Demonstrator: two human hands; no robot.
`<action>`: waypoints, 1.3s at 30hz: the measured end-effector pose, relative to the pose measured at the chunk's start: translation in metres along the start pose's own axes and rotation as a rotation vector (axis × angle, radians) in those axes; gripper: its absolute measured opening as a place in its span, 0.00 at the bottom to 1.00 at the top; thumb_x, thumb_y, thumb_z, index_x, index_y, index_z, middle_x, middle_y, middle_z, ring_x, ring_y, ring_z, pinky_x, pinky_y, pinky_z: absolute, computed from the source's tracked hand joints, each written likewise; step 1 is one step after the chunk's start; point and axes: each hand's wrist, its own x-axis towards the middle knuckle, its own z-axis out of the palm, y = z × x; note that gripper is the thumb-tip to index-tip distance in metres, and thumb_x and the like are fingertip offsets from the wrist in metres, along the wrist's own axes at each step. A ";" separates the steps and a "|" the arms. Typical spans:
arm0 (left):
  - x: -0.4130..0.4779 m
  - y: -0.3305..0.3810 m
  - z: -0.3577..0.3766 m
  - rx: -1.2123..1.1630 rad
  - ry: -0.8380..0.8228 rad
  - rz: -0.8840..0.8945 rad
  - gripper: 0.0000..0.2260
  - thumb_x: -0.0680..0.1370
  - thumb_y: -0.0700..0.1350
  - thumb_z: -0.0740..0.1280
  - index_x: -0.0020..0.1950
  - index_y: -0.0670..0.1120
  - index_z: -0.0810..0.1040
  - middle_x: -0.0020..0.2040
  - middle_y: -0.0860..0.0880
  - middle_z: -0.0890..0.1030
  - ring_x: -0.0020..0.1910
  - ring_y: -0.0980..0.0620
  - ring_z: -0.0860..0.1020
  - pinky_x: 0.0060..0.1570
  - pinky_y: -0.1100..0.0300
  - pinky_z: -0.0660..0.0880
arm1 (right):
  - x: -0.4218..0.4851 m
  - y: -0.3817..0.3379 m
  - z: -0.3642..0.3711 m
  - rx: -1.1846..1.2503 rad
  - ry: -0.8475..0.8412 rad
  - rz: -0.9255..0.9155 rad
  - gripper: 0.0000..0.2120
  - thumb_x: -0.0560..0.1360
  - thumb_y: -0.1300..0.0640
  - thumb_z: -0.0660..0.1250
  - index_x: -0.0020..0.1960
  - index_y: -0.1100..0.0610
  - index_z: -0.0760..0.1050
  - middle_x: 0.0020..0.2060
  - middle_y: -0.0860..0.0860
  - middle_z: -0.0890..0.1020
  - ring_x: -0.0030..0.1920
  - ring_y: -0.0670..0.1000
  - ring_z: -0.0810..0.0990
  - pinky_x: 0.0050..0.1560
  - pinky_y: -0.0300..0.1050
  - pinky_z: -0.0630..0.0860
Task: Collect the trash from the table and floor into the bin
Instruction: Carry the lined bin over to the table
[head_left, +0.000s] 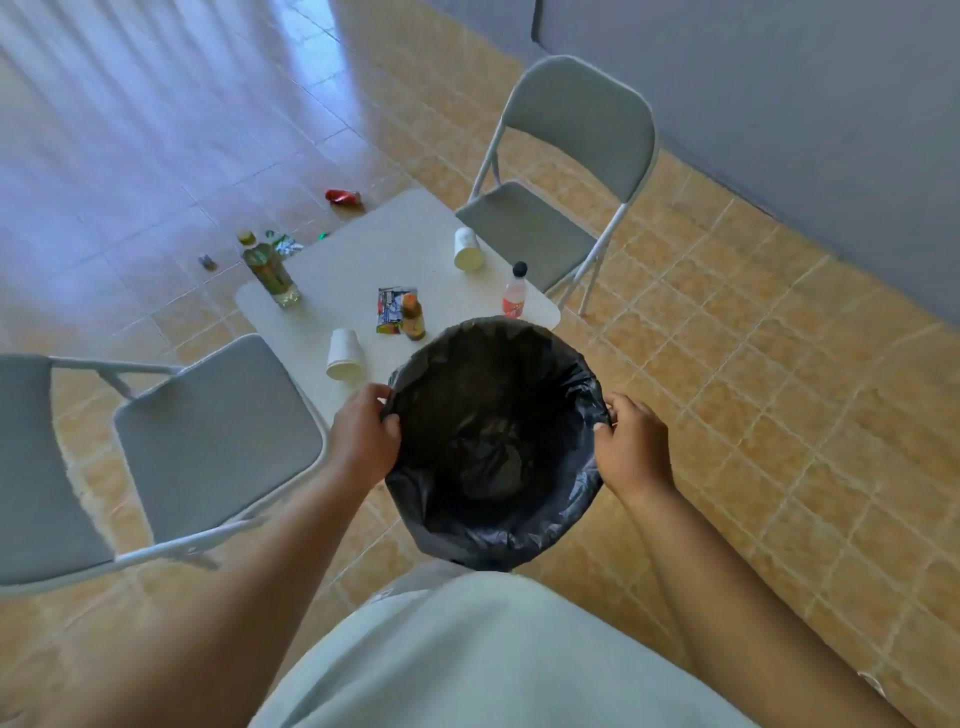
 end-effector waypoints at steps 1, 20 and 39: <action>0.005 -0.003 -0.002 -0.006 0.014 -0.015 0.12 0.75 0.40 0.65 0.58 0.48 0.75 0.50 0.46 0.78 0.45 0.48 0.75 0.45 0.55 0.71 | 0.011 -0.008 0.003 -0.012 -0.019 -0.026 0.19 0.77 0.65 0.62 0.67 0.61 0.74 0.61 0.59 0.78 0.60 0.60 0.76 0.61 0.52 0.74; 0.016 -0.017 -0.005 -0.166 0.299 -0.505 0.11 0.78 0.40 0.65 0.60 0.44 0.74 0.54 0.43 0.78 0.51 0.44 0.78 0.53 0.46 0.79 | 0.171 -0.112 0.062 -0.129 -0.386 -0.470 0.19 0.75 0.68 0.61 0.65 0.60 0.75 0.59 0.60 0.79 0.61 0.61 0.75 0.63 0.52 0.72; -0.025 0.031 0.088 -0.410 0.653 -1.003 0.17 0.72 0.34 0.67 0.60 0.42 0.74 0.54 0.41 0.78 0.51 0.42 0.77 0.52 0.50 0.75 | 0.248 -0.172 0.122 -0.259 -0.754 -0.906 0.25 0.76 0.69 0.61 0.72 0.57 0.71 0.62 0.56 0.78 0.62 0.58 0.76 0.66 0.50 0.72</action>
